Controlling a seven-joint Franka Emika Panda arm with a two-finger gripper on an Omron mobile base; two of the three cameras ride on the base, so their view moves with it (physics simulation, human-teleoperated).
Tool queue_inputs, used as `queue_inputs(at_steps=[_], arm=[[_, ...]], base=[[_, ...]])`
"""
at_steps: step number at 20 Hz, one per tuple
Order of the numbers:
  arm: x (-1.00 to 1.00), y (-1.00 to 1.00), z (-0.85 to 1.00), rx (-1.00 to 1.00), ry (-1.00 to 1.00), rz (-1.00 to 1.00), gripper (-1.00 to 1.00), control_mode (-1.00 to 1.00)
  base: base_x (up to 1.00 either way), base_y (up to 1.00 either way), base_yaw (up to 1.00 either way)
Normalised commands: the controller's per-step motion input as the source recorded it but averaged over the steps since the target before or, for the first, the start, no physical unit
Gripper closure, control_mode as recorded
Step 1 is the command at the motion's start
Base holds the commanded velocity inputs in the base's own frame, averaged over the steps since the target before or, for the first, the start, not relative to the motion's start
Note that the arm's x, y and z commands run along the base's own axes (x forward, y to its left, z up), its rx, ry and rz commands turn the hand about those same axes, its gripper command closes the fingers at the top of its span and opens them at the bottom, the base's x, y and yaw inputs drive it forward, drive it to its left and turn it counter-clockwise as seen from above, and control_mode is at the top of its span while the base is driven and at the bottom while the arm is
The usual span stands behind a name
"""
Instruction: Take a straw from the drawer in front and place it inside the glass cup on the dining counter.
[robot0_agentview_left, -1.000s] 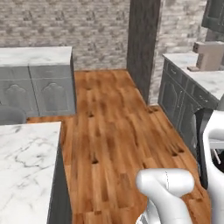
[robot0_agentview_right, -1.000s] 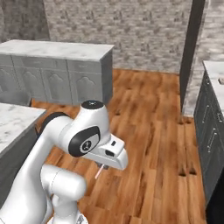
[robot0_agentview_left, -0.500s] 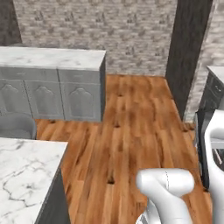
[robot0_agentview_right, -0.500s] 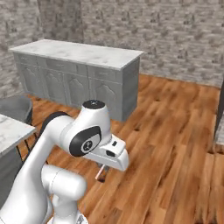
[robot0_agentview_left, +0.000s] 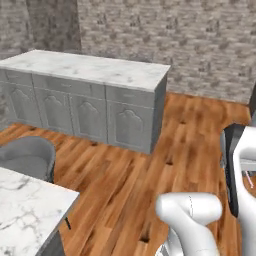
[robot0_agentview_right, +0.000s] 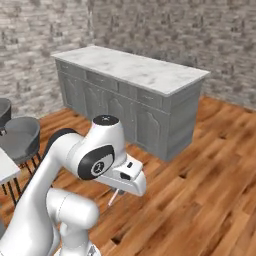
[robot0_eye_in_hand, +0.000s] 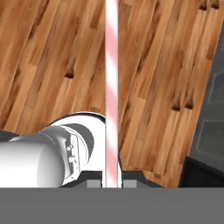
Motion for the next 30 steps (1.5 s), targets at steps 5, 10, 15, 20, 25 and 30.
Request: queue_inputs(at_steps=[5,10,15,20,25,30], arm=[[0.0,0.0,0.0,0.0,0.0,0.0,1.0,1.0],[0.0,0.0,0.0,0.0,0.0,0.0,1.0,1.0],[0.0,0.0,0.0,0.0,0.0,0.0,1.0,1.0],[0.0,0.0,0.0,0.0,0.0,0.0,1.0,1.0],[0.0,0.0,0.0,0.0,0.0,0.0,1.0,1.0],[0.0,0.0,0.0,0.0,0.0,0.0,1.0,1.0]], base=[[0.84,-0.42,0.5],[0.82,-0.41,0.52],[0.82,-0.4,0.53],[0.82,-0.41,0.53],[0.83,-0.42,0.53],[0.85,-0.38,0.53]])
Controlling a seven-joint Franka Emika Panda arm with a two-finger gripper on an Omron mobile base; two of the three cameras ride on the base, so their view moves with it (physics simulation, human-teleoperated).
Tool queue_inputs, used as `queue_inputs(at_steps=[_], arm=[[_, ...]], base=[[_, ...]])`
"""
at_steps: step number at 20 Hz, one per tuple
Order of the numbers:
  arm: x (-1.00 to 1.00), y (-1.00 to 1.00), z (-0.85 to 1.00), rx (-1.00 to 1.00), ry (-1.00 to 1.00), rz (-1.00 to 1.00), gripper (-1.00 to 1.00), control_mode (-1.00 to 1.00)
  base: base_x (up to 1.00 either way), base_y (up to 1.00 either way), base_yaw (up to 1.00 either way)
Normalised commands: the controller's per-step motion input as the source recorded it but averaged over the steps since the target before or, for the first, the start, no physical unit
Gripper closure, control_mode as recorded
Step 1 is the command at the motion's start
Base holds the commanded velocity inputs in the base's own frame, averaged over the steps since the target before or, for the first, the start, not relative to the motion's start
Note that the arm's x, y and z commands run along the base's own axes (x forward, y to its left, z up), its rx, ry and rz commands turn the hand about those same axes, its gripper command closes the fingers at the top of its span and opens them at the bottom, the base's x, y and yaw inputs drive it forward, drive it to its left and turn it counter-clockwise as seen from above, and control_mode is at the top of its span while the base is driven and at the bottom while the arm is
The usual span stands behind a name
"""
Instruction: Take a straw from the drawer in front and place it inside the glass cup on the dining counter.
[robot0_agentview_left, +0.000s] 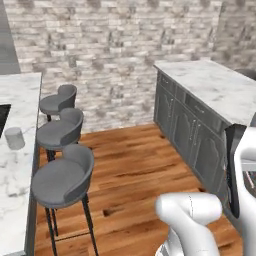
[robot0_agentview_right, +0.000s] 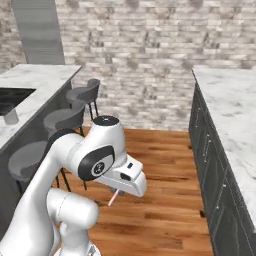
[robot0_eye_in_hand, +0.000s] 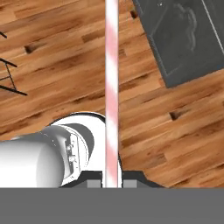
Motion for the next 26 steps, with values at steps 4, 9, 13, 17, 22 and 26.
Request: queue_inputs(at_steps=[4,9,13,17,22,26], arm=[[0.0,0.0,0.0,0.0,0.0,0.0,1.0,1.0],[0.0,0.0,0.0,0.0,0.0,0.0,1.0,1.0],[0.0,0.0,0.0,0.0,0.0,0.0,1.0,1.0],[0.0,0.0,0.0,0.0,0.0,0.0,1.0,1.0],[0.0,0.0,0.0,0.0,0.0,0.0,1.0,1.0],[0.0,0.0,0.0,0.0,0.0,0.0,1.0,1.0]], base=[[0.77,-0.41,0.54],[0.58,-0.47,0.54],[0.5,-0.52,0.55],[0.5,-0.61,0.53],[0.28,-0.7,0.5],[0.07,-0.72,0.52]])
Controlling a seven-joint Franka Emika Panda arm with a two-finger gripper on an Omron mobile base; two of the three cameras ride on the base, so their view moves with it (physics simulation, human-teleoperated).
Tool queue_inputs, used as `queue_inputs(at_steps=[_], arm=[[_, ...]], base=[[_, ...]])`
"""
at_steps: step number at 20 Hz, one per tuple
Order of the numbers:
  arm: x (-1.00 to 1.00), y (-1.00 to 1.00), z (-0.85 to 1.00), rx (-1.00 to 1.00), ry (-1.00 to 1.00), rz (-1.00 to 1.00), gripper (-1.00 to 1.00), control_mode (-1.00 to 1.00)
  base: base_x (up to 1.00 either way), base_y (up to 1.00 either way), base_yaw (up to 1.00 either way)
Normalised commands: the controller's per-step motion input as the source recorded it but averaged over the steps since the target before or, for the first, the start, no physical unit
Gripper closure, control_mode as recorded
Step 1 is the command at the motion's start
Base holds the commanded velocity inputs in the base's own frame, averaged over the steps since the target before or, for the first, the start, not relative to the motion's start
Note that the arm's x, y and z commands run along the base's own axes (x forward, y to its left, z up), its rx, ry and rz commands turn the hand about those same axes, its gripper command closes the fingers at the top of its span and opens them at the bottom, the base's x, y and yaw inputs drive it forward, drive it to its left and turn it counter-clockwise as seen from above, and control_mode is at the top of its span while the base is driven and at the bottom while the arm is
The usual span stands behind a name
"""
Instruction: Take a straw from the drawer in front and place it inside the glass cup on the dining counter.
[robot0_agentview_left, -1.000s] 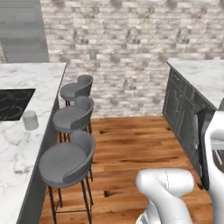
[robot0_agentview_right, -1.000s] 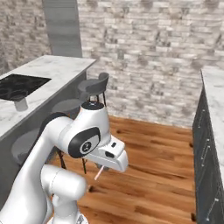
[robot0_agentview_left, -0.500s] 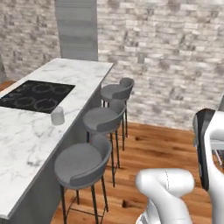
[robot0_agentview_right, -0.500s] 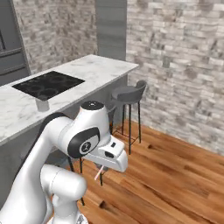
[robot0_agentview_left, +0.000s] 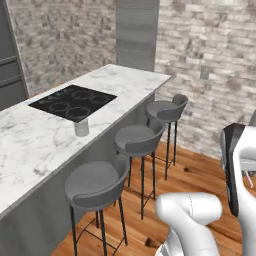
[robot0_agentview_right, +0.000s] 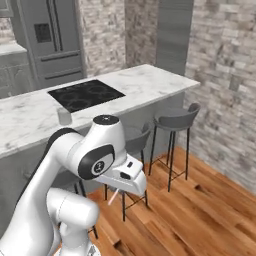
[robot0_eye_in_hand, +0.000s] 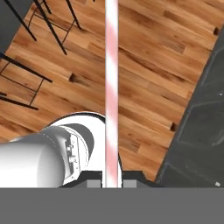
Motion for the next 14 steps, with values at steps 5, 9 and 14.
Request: queue_inputs(at_steps=[5,9,14], arm=[[0.0,0.0,0.0,0.0,0.0,0.0,1.0,1.0],[0.0,0.0,0.0,0.0,0.0,0.0,1.0,1.0],[0.0,0.0,0.0,0.0,0.0,0.0,1.0,1.0]], base=[[0.2,-0.68,0.52],[0.21,-0.71,0.51],[0.17,-0.68,0.51]])
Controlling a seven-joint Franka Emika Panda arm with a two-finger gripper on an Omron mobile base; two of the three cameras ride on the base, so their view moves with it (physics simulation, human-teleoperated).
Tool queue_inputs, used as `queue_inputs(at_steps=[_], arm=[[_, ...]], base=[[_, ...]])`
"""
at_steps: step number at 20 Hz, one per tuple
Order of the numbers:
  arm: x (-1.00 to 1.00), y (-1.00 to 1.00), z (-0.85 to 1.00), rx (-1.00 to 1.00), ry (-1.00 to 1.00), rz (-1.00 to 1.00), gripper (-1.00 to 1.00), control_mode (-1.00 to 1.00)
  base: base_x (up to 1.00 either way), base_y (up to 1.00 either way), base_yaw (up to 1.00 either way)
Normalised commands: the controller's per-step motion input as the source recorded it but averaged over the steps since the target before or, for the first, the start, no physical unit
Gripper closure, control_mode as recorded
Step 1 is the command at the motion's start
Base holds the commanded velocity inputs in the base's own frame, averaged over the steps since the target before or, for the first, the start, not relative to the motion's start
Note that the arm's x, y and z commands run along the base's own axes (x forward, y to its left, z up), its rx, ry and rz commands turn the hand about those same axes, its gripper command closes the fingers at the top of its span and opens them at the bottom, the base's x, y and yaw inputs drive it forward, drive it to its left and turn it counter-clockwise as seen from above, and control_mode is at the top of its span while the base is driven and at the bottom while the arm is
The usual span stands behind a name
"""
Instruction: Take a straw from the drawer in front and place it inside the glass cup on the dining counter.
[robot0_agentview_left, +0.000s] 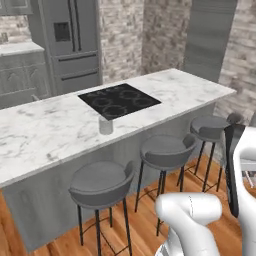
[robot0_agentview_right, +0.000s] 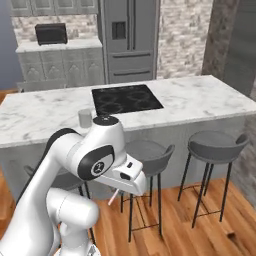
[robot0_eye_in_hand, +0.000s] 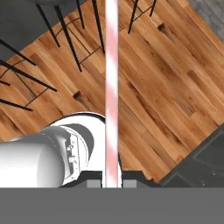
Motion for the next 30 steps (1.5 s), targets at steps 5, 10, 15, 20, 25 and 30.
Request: queue_inputs(at_steps=[5,10,15,20,25,30], arm=[[0.0,0.0,0.0,0.0,0.0,0.0,1.0,1.0],[0.0,0.0,0.0,0.0,0.0,0.0,1.0,1.0],[0.0,0.0,0.0,0.0,0.0,0.0,1.0,1.0],[0.0,0.0,0.0,0.0,0.0,0.0,1.0,1.0],[0.0,0.0,0.0,0.0,0.0,0.0,1.0,1.0],[0.0,0.0,0.0,0.0,0.0,0.0,1.0,1.0]], base=[[0.33,-0.44,0.46],[0.39,-0.44,0.37],[0.54,-0.25,0.3],[0.58,-0.03,0.25],[0.42,-0.17,0.29],[0.39,-0.19,0.28]])
